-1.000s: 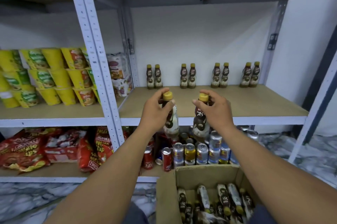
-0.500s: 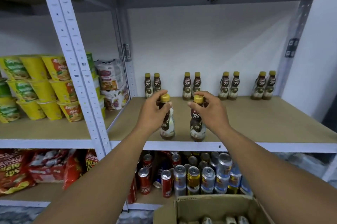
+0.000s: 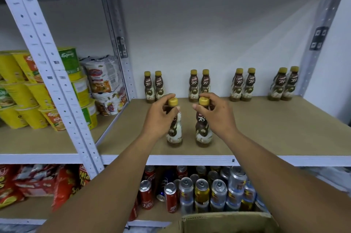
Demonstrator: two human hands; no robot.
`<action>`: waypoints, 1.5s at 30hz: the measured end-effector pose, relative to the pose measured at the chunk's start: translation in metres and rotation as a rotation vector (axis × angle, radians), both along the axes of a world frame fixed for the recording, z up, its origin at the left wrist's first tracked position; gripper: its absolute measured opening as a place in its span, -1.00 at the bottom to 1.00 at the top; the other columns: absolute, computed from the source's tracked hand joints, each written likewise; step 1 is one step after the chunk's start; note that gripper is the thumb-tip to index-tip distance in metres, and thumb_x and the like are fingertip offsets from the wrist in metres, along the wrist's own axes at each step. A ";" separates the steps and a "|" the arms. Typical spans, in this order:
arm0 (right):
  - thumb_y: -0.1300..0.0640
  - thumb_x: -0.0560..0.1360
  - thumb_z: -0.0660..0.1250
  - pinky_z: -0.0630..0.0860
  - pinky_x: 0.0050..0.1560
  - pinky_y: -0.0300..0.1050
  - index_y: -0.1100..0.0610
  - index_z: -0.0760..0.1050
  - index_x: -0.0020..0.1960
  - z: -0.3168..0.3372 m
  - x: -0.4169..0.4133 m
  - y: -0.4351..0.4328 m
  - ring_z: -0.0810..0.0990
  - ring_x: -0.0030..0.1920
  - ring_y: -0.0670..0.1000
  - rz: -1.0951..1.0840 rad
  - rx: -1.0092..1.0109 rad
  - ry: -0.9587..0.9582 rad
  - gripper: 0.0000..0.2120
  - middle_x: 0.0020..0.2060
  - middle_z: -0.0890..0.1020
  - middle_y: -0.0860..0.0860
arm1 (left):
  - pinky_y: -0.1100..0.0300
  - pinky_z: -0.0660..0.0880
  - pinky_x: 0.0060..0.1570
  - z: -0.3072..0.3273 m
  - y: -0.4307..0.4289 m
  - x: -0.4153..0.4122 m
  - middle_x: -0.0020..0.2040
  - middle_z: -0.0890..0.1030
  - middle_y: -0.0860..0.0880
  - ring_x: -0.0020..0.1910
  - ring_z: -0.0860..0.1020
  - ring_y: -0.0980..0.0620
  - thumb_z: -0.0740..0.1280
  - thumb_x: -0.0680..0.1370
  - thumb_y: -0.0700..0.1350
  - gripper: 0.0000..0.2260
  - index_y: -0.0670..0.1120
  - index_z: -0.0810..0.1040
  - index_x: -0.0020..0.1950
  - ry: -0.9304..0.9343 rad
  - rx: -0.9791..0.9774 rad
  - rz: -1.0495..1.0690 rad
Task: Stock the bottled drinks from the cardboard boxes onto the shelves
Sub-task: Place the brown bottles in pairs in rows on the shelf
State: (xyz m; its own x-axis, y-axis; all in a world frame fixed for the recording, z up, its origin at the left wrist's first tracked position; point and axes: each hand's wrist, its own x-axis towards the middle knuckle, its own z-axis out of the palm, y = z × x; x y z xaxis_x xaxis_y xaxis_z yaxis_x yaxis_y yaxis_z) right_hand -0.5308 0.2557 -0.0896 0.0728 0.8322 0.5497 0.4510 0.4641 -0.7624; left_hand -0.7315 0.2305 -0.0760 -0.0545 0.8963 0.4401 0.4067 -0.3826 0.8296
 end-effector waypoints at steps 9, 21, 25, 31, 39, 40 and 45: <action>-0.09 0.42 0.57 0.52 0.15 -0.34 -0.21 0.21 0.58 -0.022 -0.003 -0.024 0.55 0.13 -0.40 0.147 -0.101 0.121 -0.16 0.16 0.48 -0.50 | 0.25 0.48 0.29 -0.035 -0.016 0.007 0.31 0.61 0.17 0.28 0.53 0.31 0.45 0.59 -0.05 -0.31 0.15 0.18 0.64 -0.209 -0.046 -0.026; 0.02 0.48 0.54 0.57 0.28 0.00 -0.28 0.21 0.54 -0.086 -0.003 -0.046 0.56 0.26 -0.19 0.036 -0.097 0.142 -0.22 0.31 0.54 -0.23 | 0.50 0.45 0.08 -0.089 -0.032 0.004 0.28 0.53 0.20 0.18 0.53 0.43 0.46 0.58 -0.22 -0.27 0.09 0.17 0.63 -0.216 -0.080 0.012; -0.03 0.46 0.54 0.59 0.24 0.02 -0.28 0.22 0.54 -0.090 -0.001 -0.040 0.58 0.22 -0.17 -0.028 -0.106 0.107 -0.23 0.29 0.56 -0.19 | 0.45 0.48 0.13 -0.094 -0.028 0.002 0.29 0.57 0.17 0.20 0.56 0.36 0.47 0.57 -0.20 -0.30 0.11 0.23 0.60 -0.179 -0.053 0.031; -0.12 0.48 0.50 0.61 0.19 0.04 -0.23 0.22 0.54 -0.098 -0.003 -0.035 0.57 0.23 -0.13 -0.093 -0.069 0.037 -0.27 0.30 0.53 -0.16 | 0.38 0.51 0.19 -0.100 -0.026 0.003 0.27 0.59 0.22 0.22 0.57 0.32 0.47 0.57 -0.18 -0.35 0.07 0.29 0.59 -0.154 -0.026 0.047; -0.10 0.50 0.48 0.59 0.18 0.03 -0.15 0.23 0.56 -0.097 -0.003 -0.036 0.54 0.21 -0.08 -0.128 -0.036 -0.014 -0.28 0.26 0.48 -0.09 | 0.37 0.52 0.15 -0.102 -0.023 0.009 0.24 0.58 0.23 0.16 0.58 0.35 0.51 0.54 -0.09 -0.29 0.12 0.25 0.61 -0.124 -0.012 0.082; -0.11 0.50 0.48 0.59 0.19 0.05 -0.16 0.22 0.56 -0.098 -0.003 -0.036 0.54 0.22 -0.08 -0.123 -0.036 -0.011 -0.28 0.27 0.49 -0.09 | 0.40 0.51 0.14 -0.102 -0.023 0.009 0.23 0.57 0.25 0.16 0.57 0.37 0.51 0.54 -0.08 -0.28 0.12 0.24 0.61 -0.118 -0.010 0.081; -0.10 0.52 0.45 0.59 0.23 0.05 -0.22 0.19 0.56 -0.098 -0.001 -0.036 0.55 0.26 -0.13 -0.044 -0.078 0.020 -0.29 0.35 0.52 -0.11 | 0.49 0.47 0.10 -0.101 -0.024 0.009 0.16 0.56 0.33 0.13 0.56 0.43 0.51 0.54 -0.11 -0.27 0.11 0.23 0.61 -0.116 -0.010 0.078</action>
